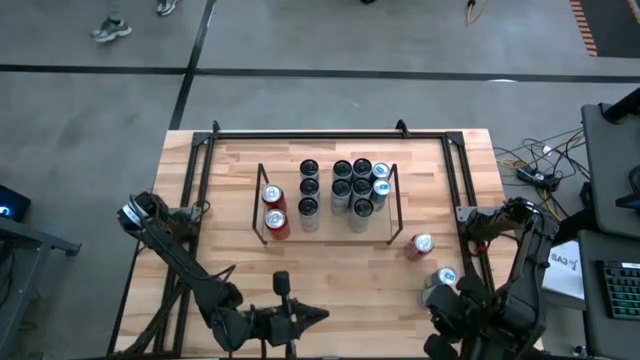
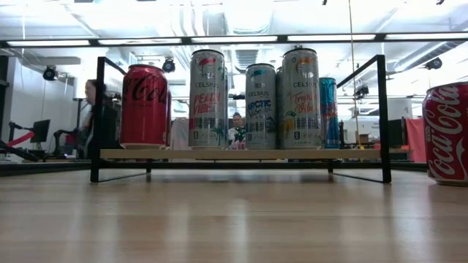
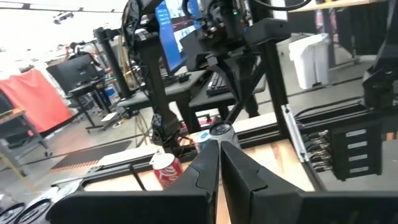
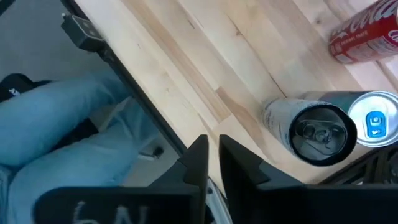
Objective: Place canned beverage on shelf
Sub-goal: Put the white and blue soda can on the shelf aligned with the other white and blue soda can
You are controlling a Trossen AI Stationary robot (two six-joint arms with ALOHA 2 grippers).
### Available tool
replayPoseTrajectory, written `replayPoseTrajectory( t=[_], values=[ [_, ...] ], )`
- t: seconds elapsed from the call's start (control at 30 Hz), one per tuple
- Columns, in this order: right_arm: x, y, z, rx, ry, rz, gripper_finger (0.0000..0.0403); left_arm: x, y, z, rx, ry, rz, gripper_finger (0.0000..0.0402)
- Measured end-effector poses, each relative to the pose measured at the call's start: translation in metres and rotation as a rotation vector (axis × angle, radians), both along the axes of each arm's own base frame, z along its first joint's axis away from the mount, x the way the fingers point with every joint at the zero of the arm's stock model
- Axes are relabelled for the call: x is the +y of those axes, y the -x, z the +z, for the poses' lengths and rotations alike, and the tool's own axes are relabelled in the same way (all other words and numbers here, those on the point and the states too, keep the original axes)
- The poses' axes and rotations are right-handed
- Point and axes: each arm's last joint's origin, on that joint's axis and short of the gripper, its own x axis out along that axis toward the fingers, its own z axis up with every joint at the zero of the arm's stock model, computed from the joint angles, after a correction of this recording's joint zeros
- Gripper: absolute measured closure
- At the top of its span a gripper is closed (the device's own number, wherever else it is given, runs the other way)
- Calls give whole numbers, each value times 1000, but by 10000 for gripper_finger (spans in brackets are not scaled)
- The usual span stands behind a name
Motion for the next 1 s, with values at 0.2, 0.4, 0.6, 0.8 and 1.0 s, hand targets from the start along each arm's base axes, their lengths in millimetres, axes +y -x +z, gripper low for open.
replayPoseTrajectory(
  t=[0.2, 0.4, 0.6, 0.8, 1.0],
  values=[
    [0, 0, -9, 89, -17, 9, 309, 1, 0, -2, 7, -25, 38, 402],
    [1, 1, -18, 152, -20, -27, 201, 3, 0, -1, 14, -72, 66, 402],
    [-6, -6, -18, 157, -30, -72, 118, 8, 0, 3, 15, -103, 100, 402],
    [-22, -17, -38, 251, 2, -144, 78, 18, -1, 11, 20, -137, 120, 402],
    [-45, -14, -53, 380, -5, -179, 76, 24, 0, 14, 51, -169, 128, 402]
  ],
)
